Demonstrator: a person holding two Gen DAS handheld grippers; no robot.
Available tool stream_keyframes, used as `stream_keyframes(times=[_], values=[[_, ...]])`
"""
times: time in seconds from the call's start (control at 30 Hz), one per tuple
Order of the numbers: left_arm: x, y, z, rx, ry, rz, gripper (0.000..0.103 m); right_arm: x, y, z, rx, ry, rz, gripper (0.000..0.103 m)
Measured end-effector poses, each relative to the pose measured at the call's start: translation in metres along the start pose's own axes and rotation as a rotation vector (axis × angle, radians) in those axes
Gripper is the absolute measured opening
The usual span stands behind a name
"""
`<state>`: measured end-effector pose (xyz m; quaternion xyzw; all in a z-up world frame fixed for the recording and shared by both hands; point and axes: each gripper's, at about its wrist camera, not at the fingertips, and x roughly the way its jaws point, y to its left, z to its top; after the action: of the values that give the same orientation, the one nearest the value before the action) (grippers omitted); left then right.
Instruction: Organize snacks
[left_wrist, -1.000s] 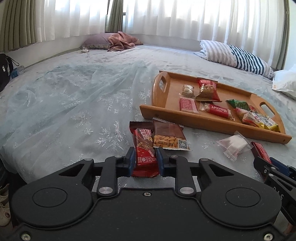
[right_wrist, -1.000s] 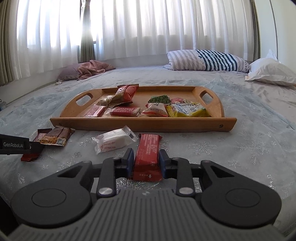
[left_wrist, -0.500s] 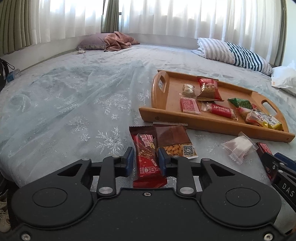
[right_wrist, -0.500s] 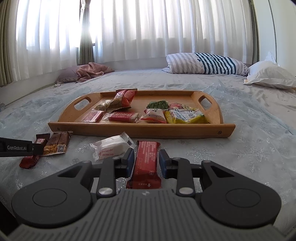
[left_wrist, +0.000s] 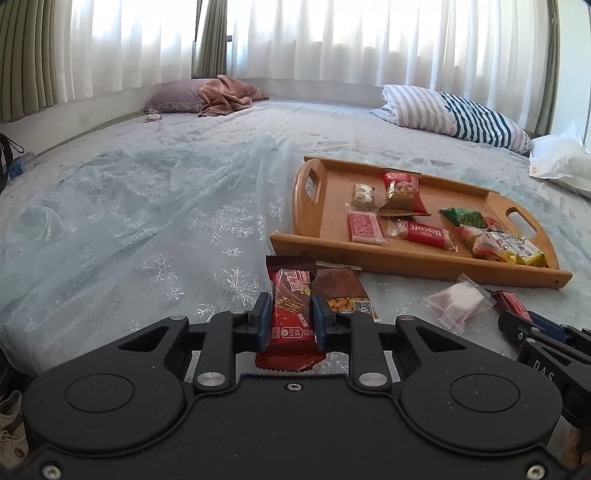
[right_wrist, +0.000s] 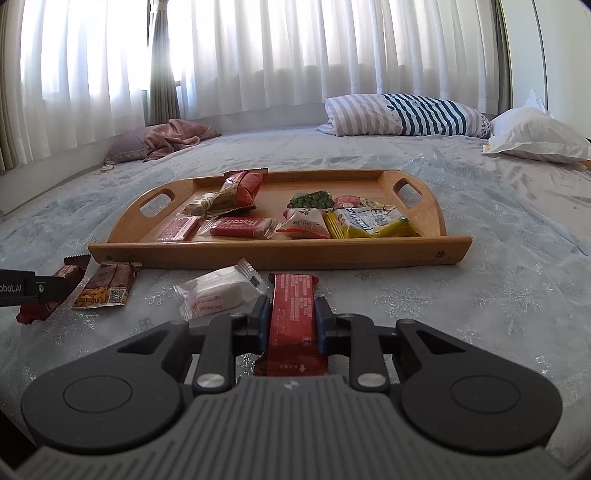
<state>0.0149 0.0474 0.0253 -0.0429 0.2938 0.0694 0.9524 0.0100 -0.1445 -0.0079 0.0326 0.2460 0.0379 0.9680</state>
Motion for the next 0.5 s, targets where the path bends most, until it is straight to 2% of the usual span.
stream_keyframes(times=[0.2, 0.37, 0.5], values=[[0.000, 0.001, -0.003, 0.014, 0.015, 0.014, 0.023, -0.003, -0.003, 0.000, -0.006, -0.007, -0.023, 0.030], [-0.003, -0.002, -0.007, 0.032, 0.044, -0.085, 0.023, -0.001, -0.009, 0.001, 0.004, -0.001, -0.033, 0.030], [0.003, -0.005, -0.009, 0.033, 0.038, -0.045, 0.023, -0.001, -0.008, 0.001, 0.000, -0.004, -0.035, 0.030]])
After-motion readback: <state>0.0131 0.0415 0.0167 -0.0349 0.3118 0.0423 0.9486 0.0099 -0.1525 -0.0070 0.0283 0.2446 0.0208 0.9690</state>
